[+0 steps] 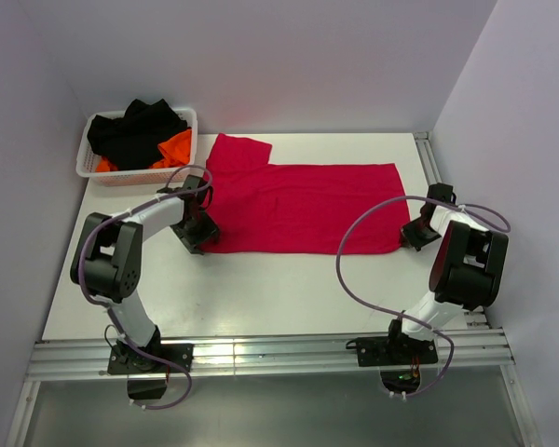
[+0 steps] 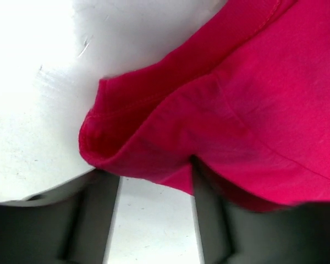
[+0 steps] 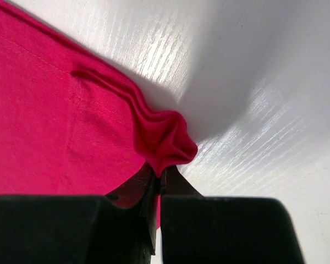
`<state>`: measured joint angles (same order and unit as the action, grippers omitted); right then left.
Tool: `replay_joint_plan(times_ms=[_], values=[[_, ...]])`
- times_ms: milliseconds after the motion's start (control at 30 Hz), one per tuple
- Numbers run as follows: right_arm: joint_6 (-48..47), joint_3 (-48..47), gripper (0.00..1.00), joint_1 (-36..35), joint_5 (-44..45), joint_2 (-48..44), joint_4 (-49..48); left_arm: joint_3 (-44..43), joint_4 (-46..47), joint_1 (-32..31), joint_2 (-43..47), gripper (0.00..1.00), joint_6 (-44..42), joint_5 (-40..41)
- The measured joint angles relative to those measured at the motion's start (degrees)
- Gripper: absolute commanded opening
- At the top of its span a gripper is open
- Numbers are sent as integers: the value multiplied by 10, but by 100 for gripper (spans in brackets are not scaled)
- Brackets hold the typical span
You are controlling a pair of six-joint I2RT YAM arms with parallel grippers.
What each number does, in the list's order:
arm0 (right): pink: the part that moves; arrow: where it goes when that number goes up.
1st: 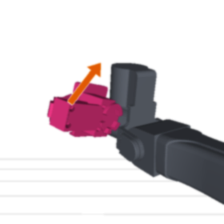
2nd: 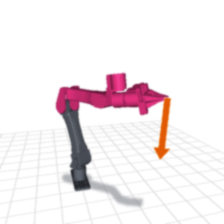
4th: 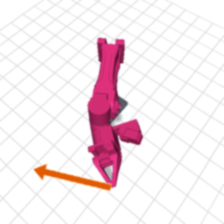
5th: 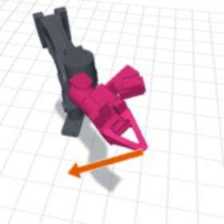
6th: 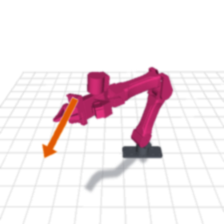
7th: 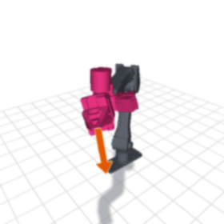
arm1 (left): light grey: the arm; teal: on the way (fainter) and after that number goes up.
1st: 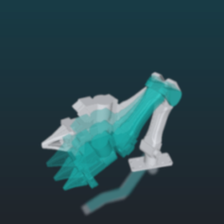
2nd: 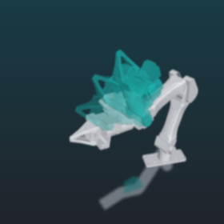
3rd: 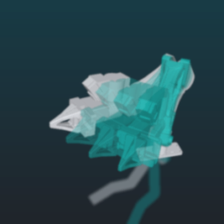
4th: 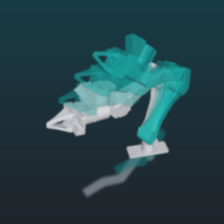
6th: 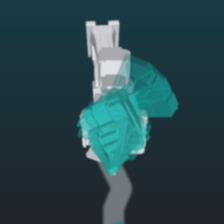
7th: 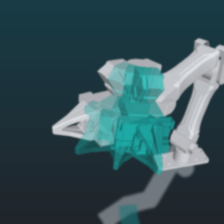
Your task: Fold and stack the t-shirts
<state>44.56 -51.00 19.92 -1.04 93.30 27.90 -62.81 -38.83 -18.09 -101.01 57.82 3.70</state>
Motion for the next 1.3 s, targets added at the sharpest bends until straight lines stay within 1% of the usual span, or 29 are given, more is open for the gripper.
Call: replay_joint_plan(times_ms=[33, 100, 133, 167, 200, 367, 433, 533, 733, 867, 967, 1000, 1033, 1067, 1100, 1133, 1200, 1300], values=[[0, 0, 0, 0, 1, 0, 0, -2, 0, 0, -2, 38, 0, 0], [-1, 0, 0, 0, 2, 0, 2, -4, 1, 1, -6, 21, 1, 0], [-1, -1, 0, 0, 3, 0, 2, -7, 0, 1, -9, 8, 1, 0], [-1, -1, 0, 0, 3, 0, 3, -8, 1, 1, -11, 3, 0, 0], [-1, -1, 0, 0, 4, -1, 4, -10, 1, 1, -12, 1, 0, 0], [-5, 9, 0, 0, 10, -14, 13, -9, 3, 1, -9, 0, -2, -2], [-7, 20, 0, 0, 16, -32, 33, 7, 13, 1, 4, 0, -2, -3], [-10, 43, 0, 0, 24, -79, 71, 47, 10, 1, 51, 0, -8, -7], [-7, 75, 0, 0, 35, -202, 160, 115, -40, -1, 179, 0, -19, -20], [-7, 75, 0, 1, 49, -235, 219, 139, -89, -5, 255, 0, -25, -29], [-5, 75, 1, 2, 61, -238, 256, 143, -127, -5, 289, 6, -27, -40], [-4, 75, 30, 3, 64, -239, 266, 143, -142, -5, 299, 11, -27, -42], [1, 75, 53, 3, 67, -241, 276, 143, -153, -5, 305, 32, -27, -44], [1, 75, 75, 3, 71, -244, 285, 143, -166, -5, 312, 47, -34, -44], [4, 75, 100, 3, 76, -247, 294, 140, -183, -5, 316, 69, -37, -44], [4, 75, 100, 3, 80, -251, 302, 136, -199, -5, 318, 81, -38, -44], [-1, 73, 100, 5, 85, -256, 318, 114, -237, -5, 317, 91, -47, -43], [0, 60, 100, 6, 92, -259, 340, 60, -282, -5, 313, 92, -56, -37]])
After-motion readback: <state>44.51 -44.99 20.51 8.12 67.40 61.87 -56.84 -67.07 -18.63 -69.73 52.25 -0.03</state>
